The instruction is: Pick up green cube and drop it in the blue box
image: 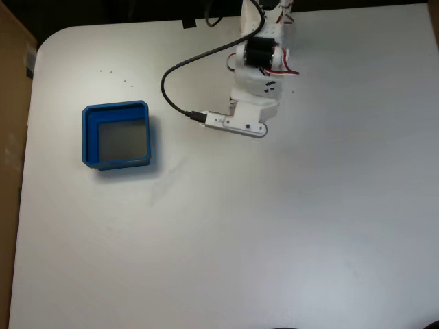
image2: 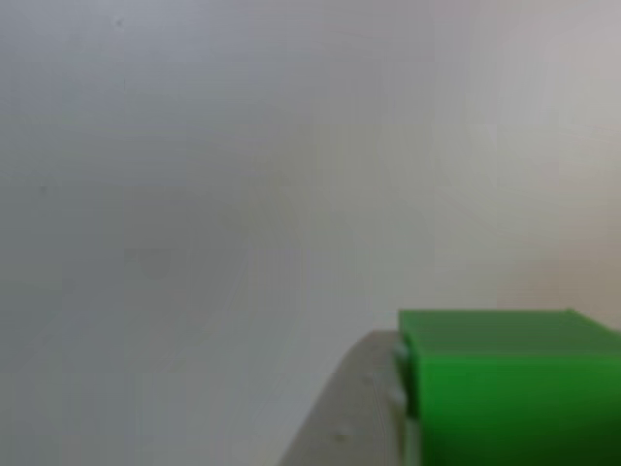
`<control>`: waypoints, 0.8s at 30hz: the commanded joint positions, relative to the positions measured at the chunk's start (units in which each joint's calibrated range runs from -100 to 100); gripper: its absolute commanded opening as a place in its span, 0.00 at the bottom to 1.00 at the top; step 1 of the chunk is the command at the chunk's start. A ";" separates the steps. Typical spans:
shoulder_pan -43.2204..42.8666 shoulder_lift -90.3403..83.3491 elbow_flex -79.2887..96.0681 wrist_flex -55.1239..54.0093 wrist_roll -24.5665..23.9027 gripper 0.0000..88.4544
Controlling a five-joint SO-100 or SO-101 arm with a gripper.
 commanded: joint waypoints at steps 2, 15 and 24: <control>9.94 -3.70 -3.40 0.25 0.10 0.01; 24.02 -3.37 -3.31 -13.67 0.10 0.01; 29.44 -3.03 -3.22 -21.83 0.10 0.01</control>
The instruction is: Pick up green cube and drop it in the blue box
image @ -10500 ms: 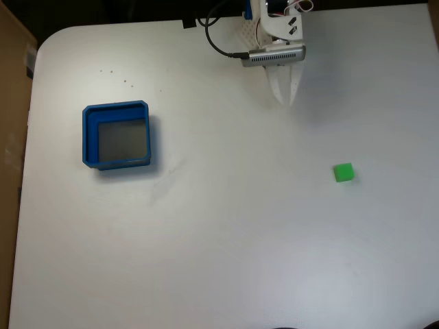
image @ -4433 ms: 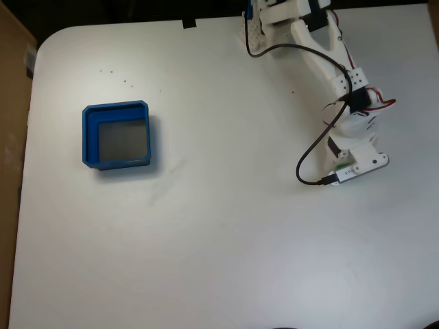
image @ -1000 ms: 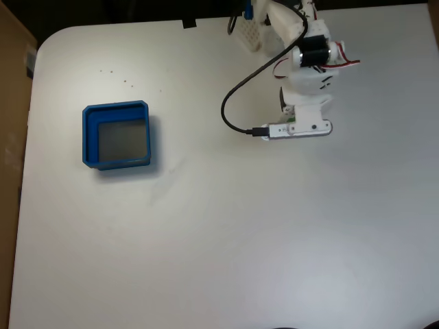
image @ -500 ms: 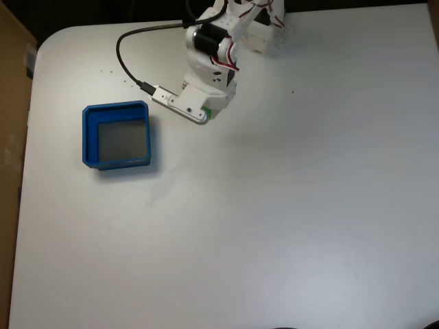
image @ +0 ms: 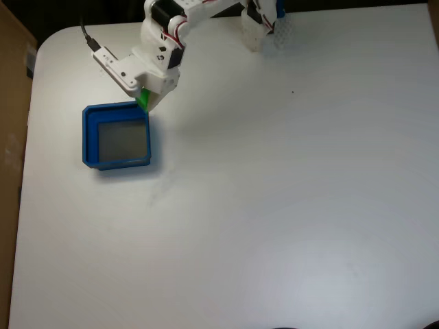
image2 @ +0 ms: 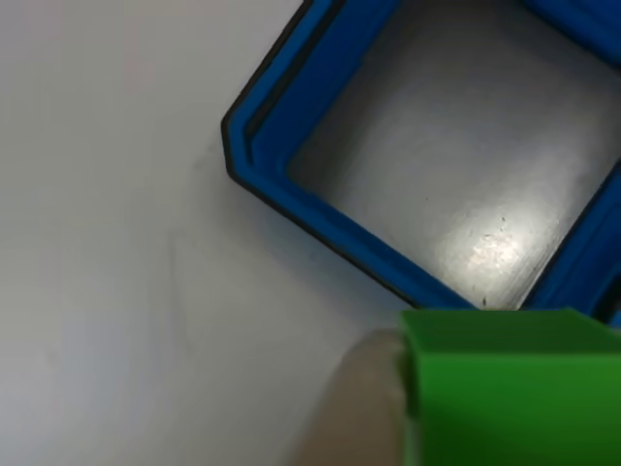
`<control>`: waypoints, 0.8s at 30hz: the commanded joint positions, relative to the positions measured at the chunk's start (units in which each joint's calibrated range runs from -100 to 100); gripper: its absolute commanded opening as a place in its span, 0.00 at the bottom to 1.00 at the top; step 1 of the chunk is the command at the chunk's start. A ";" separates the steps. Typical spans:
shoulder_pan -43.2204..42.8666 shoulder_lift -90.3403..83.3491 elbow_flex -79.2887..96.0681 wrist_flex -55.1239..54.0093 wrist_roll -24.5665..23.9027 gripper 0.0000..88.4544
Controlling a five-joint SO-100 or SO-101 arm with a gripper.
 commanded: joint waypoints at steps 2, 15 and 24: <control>1.64 -1.61 -3.31 -4.66 0.15 0.01; 2.36 12.26 -6.47 -19.90 0.15 0.01; 4.96 22.71 -19.21 -21.14 0.15 0.01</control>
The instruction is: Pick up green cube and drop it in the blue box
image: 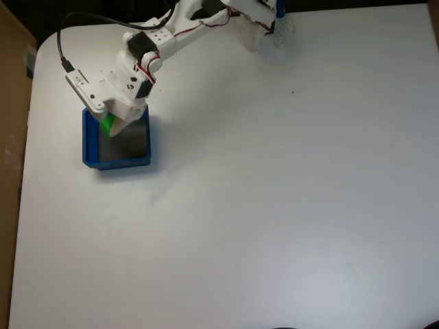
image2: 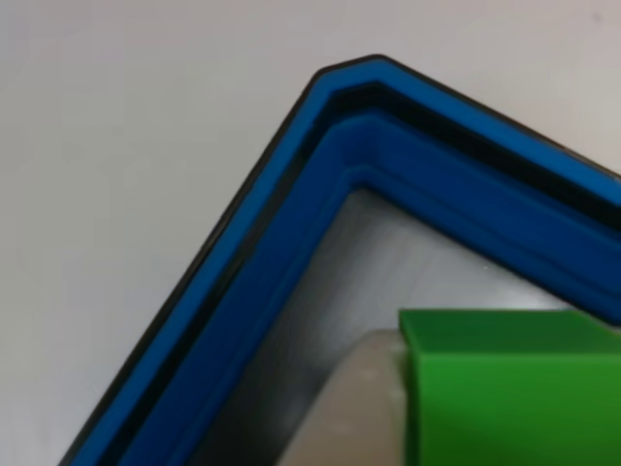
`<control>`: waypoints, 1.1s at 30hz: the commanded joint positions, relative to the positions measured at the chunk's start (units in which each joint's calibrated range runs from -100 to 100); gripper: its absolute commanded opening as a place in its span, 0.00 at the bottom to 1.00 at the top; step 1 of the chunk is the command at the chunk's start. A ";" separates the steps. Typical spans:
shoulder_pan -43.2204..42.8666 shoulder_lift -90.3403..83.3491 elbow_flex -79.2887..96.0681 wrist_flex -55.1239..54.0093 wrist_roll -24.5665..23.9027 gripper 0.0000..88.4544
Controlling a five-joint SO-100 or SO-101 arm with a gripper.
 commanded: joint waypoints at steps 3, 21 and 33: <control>1.26 2.32 -6.14 -1.25 0.15 0.01; 1.04 3.66 -6.05 -1.33 -0.20 0.01; 1.04 3.66 -5.96 -1.17 -0.20 0.06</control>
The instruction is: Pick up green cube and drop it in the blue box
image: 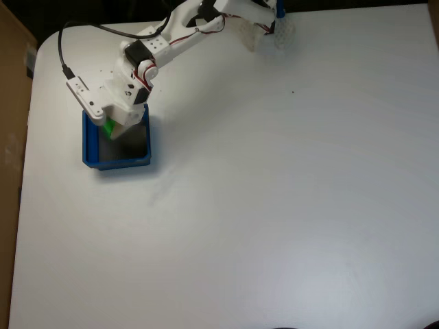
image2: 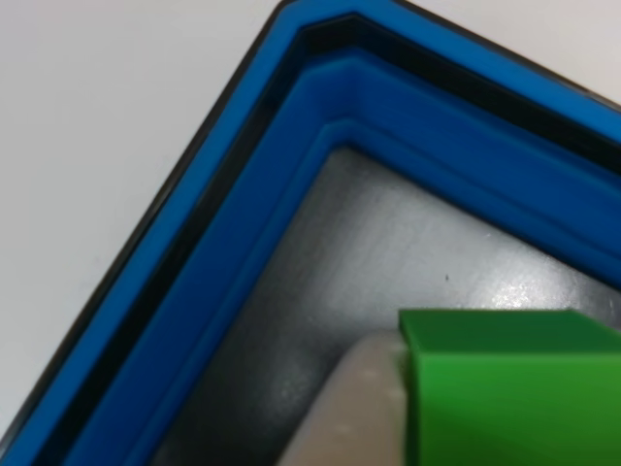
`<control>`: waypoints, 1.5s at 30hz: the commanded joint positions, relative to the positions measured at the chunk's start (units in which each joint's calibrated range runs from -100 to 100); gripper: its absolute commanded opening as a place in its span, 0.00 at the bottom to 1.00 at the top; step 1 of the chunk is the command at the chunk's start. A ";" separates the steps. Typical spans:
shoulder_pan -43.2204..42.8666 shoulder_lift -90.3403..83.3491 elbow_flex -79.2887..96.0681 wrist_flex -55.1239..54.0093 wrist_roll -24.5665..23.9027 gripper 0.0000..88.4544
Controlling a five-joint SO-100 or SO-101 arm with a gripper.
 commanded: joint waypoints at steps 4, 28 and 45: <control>0.40 -1.17 -3.81 -1.08 -0.15 0.10; 0.91 -6.01 -1.28 -0.75 0.10 0.30; 0.33 -50.14 33.68 -0.75 0.20 0.30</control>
